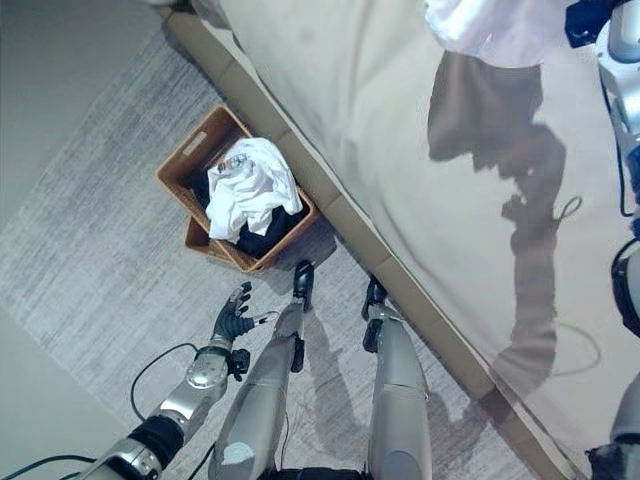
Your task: Pick up clothes into the bucket
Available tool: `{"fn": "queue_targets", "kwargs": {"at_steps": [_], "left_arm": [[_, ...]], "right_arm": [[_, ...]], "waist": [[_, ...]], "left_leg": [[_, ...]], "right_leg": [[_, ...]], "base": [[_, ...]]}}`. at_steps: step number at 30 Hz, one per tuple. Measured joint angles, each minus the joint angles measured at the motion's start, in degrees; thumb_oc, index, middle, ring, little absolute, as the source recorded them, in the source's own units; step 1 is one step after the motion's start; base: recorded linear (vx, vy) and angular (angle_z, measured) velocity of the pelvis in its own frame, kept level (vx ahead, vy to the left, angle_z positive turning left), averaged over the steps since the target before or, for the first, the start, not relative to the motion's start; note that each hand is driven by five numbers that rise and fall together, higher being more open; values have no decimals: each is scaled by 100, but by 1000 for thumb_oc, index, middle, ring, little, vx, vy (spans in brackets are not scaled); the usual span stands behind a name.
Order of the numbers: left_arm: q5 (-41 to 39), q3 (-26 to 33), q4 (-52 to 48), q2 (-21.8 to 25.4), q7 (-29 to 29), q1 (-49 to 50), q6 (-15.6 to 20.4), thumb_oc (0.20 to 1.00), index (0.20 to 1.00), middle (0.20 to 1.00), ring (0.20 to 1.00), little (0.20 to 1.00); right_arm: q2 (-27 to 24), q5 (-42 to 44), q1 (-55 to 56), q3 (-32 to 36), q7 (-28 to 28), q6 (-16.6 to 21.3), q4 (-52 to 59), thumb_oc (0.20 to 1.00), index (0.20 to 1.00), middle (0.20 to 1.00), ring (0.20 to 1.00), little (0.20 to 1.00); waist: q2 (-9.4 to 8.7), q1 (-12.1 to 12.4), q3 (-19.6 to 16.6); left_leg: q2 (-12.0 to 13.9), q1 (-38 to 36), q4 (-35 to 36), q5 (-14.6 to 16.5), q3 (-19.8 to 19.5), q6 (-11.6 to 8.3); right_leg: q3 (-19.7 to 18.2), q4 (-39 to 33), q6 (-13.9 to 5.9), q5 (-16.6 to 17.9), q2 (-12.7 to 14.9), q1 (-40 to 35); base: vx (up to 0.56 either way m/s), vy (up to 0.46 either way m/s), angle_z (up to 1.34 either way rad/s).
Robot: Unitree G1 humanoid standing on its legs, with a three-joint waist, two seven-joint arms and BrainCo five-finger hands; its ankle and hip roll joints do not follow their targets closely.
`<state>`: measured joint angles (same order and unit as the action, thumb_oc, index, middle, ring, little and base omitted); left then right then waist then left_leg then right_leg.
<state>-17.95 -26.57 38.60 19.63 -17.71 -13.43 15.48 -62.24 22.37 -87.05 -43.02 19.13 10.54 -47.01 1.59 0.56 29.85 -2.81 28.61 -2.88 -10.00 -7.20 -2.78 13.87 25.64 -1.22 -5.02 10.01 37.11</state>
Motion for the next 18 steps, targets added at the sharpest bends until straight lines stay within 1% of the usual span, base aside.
{"fn": "queue_targets", "kwargs": {"at_steps": [1,2,3,5,6,8,9,10,11,12,13,14,15,16,17,18], "left_arm": [[101,50,-25,43,19,25,11,1000,1000,1000,1000,1000],[113,93,-43,97,18,48,30,1000,1000,1000,1000,1000],[148,91,-47,188,36,15,6,1000,1000,1000,1000,1000],[147,128,-128,241,50,77,-8,1000,1000,1000,1000,1000],[157,139,-244,321,76,84,-3,1000,1000,1000,1000,1000],[171,127,-526,513,153,153,-4,1000,1000,1000,1000,1000],[229,121,-627,569,173,183,28,1000,1000,1000,1000,1000],[366,126,-850,675,227,162,12,1000,1000,1000,1000,1000],[366,138,-1319,842,315,105,-43,1000,1000,1000,1000,1000],[352,167,-1614,936,402,50,37,1000,1000,1000,1000,1000],[334,213,-1848,1008,454,18,6,1000,1000,1000,1000,1000],[296,291,-2360,1198,564,-20,40,1000,1000,1000,1000,1000],[205,331,-2669,1320,635,-47,63,1000,1000,1000,1000,1000],[60,462,-3111,1527,744,-239,84,1000,1000,1000,1000,1000],[-46,525,-3322,1661,813,-395,55,1000,1000,1000,1000,1000],[-129,567,-3607,1897,885,-592,73,1000,1000,1000,1000,1000]], "right_arm": [[-132,-4,168,188,55,60,185,200,200,200,200,200],[-141,-5,211,258,98,97,217,200,200,200,200,200],[-246,-25,315,445,133,105,339,200,200,200,200,200],[-275,-33,527,616,145,101,492,200,200,200,200,200],[-310,-46,656,652,146,139,614,200,200,200,200,200],[-393,-47,916,810,141,156,755,200,200,200,200,200],[-395,-47,999,890,144,175,809,200,200,200,200,200],[-455,-49,1054,933,135,186,887,200,200,200,200,200],[-509,-48,1157,1016,110,172,1042,200,200,200,200,200],[-529,-47,1283,1026,48,197,1149,200,200,200,200,200],[-538,-45,1343,1028,-1,189,1204,200,200,200,200,200],[-559,-47,1488,1028,-116,187,1329,200,200,200,200,200],[-559,-47,1533,1027,-197,186,1376,200,200,200,200,200],[-555,-43,1653,1021,-327,185,1479,200,200,200,200,200],[-576,-43,1725,999,-428,145,1570,200,200,200,200,200],[-609,-46,1852,999,-561,104,1781,200,200,200,200,200]], "waist": [[-16,16,-18],[-47,-3,-50],[-57,-47,-48],[-65,-85,-47],[-83,-131,-94],[-91,-119,-144],[-102,-111,-226],[-95,-120,-324],[-99,-132,-329],[-95,-164,-366],[-94,-167,-366],[-99,-147,-407],[-90,-125,-431],[-89,-141,-538],[-87,-145,-572],[-92,-132,-583]], "left_leg": [[-2,-191,48,18,-1,1],[-9,-235,44,35,-1,-18],[6,-378,82,22,-3,-2],[11,-616,136,34,5,5],[11,-794,158,102,12,30],[42,-1100,185,152,56,57],[42,-1107,200,156,61,59],[38,-1126,222,183,78,82],[45,-1235,231,138,109,84],[56,-1341,236,141,110,86],[59,-1426,244,147,118,85],[85,-1583,273,175,158,99],[95,-1658,279,190,197,100],[118,-1778,309,230,241,98],[137,-1849,330,240,269,98],[167,-1979,373,251,320,88]], "right_leg": [[21,-48,-37,-12,8,-209],[16,-72,-46,-16,13,-265],[38,-192,-97,23,-17,-449],[52,-319,-108,66,-28,-727],[44,-442,-83,48,-38,-931],[46,-673,-162,125,-97,-1330],[47,-683,-162,124,-94,-1331],[42,-738,-178,139,-98,-1359],[32,-800,-122,257,-124,-1488],[29,-893,-127,303,-142,-1616],[23,-953,-123,311,-163,-1724],[6,-1071,-137,352,-197,-1887],[-17,-1136,-143,364,-221,-1991],[-78,-1282,-159,407,-263,-2123],[-91,-1376,-164,446,-293,-2232],[-101,-1513,-183,503,-332,-2395]], "base": [[-11,32,3],[8,55,3],[0,0,0],[54,54,-1],[75,70,-12],[57,56,-10],[52,75,-4],[42,67,-8],[77,82,-12],[69,64,-8],[64,63,-12],[30,48,-13],[52,45,-24],[38,28,-20],[88,40,-23],[74,19,-16]]}}
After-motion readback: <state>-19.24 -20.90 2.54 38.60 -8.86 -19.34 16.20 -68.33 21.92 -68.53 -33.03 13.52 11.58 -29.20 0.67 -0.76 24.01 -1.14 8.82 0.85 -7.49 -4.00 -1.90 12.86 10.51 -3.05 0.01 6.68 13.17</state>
